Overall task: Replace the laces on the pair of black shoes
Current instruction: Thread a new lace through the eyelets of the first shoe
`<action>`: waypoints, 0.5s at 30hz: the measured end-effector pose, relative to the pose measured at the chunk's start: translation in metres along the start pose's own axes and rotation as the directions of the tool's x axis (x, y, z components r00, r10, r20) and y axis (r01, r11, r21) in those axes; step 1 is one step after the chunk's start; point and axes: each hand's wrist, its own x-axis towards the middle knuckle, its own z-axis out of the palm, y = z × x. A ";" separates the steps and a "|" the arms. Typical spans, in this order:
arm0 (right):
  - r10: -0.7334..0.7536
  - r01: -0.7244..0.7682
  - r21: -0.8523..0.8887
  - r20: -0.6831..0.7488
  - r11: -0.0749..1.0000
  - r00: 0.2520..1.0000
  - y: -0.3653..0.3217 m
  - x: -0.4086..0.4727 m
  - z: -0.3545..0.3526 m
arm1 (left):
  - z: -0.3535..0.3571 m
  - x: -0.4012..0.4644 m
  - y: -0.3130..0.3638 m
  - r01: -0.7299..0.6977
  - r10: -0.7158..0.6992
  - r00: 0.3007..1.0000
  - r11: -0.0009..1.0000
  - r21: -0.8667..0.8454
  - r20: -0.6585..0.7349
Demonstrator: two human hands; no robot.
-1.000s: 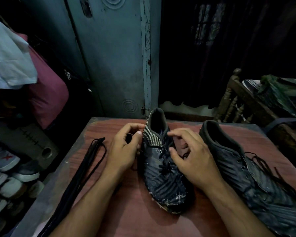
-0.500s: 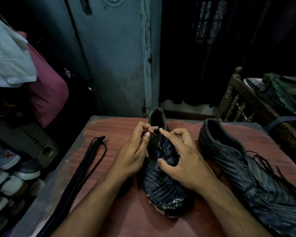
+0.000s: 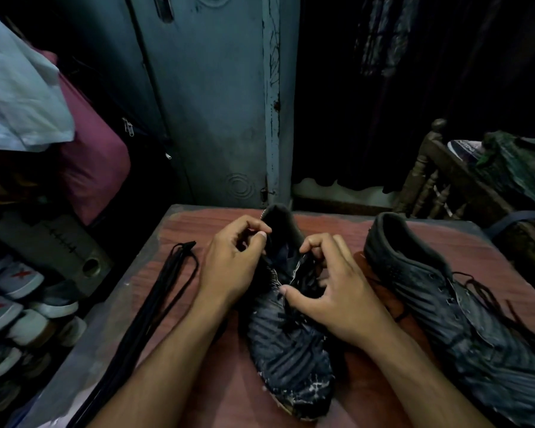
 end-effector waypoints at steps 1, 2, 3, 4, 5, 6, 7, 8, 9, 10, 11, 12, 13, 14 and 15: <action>0.003 -0.003 0.010 0.003 1.000 1.000 0.001 0.000 -0.001 | 0.000 -0.001 0.001 -0.023 0.023 1.000 0.999 0.030 0.015; 0.006 -0.006 0.022 0.009 1.000 1.000 0.001 0.000 -0.001 | 0.000 -0.002 0.002 -0.057 0.055 0.998 0.996 0.071 0.030; 0.006 -0.007 0.035 0.015 0.999 1.000 0.002 0.000 -0.002 | 0.000 -0.003 0.003 -0.090 0.086 0.995 0.989 0.115 0.041; 0.006 -0.007 0.050 0.019 0.999 1.000 0.002 0.000 -0.002 | 0.000 -0.004 0.004 -0.115 0.110 0.993 0.983 0.144 0.042; 0.007 -0.008 0.064 0.022 0.998 1.000 0.003 0.000 -0.003 | -0.001 -0.004 0.005 -0.128 0.123 0.992 0.980 0.150 0.038; 0.010 -0.012 0.076 0.024 0.997 1.000 0.004 0.000 -0.003 | -0.002 -0.004 0.005 -0.135 0.132 0.991 0.981 0.138 0.036; 0.014 -0.016 0.083 0.024 0.996 1.000 0.005 0.000 -0.003 | -0.004 -0.003 0.006 -0.143 0.138 0.989 0.982 0.124 0.044; 0.016 -0.018 0.088 0.020 0.996 1.000 0.006 0.001 -0.003 | -0.005 -0.003 0.006 -0.155 0.149 0.987 0.981 0.119 0.061; 0.017 -0.018 0.089 0.013 0.996 1.000 0.007 0.001 -0.003 | -0.007 -0.003 0.006 -0.178 0.167 0.982 0.976 0.126 0.090; 0.018 -0.018 0.089 0.006 0.996 1.000 0.008 0.001 -0.004 | -0.009 -0.003 0.005 -0.208 0.190 0.973 0.967 0.144 0.130; 0.021 -0.020 0.088 -0.002 0.996 1.000 0.008 0.001 -0.005 | -0.011 -0.002 0.004 -0.244 0.212 0.961 0.953 0.181 0.178; 0.024 -0.023 0.087 -0.011 0.996 1.000 0.008 0.002 -0.005 | -0.013 -0.002 0.003 -0.283 0.229 0.946 0.929 0.239 0.227; 0.027 -0.025 0.086 -0.020 0.996 0.999 0.008 0.002 -0.006 | -0.014 -0.001 0.002 -0.320 0.241 0.932 0.897 0.306 0.269; 0.030 -0.028 0.088 -0.028 0.996 0.999 0.008 0.002 -0.006 | -0.014 0.000 0.000 -0.348 0.247 0.923 0.864 0.364 0.295; 0.035 -0.031 0.092 -0.036 0.995 0.999 0.008 0.002 -0.006 | -0.014 0.001 -0.002 -0.359 0.248 0.921 0.841 0.405 0.300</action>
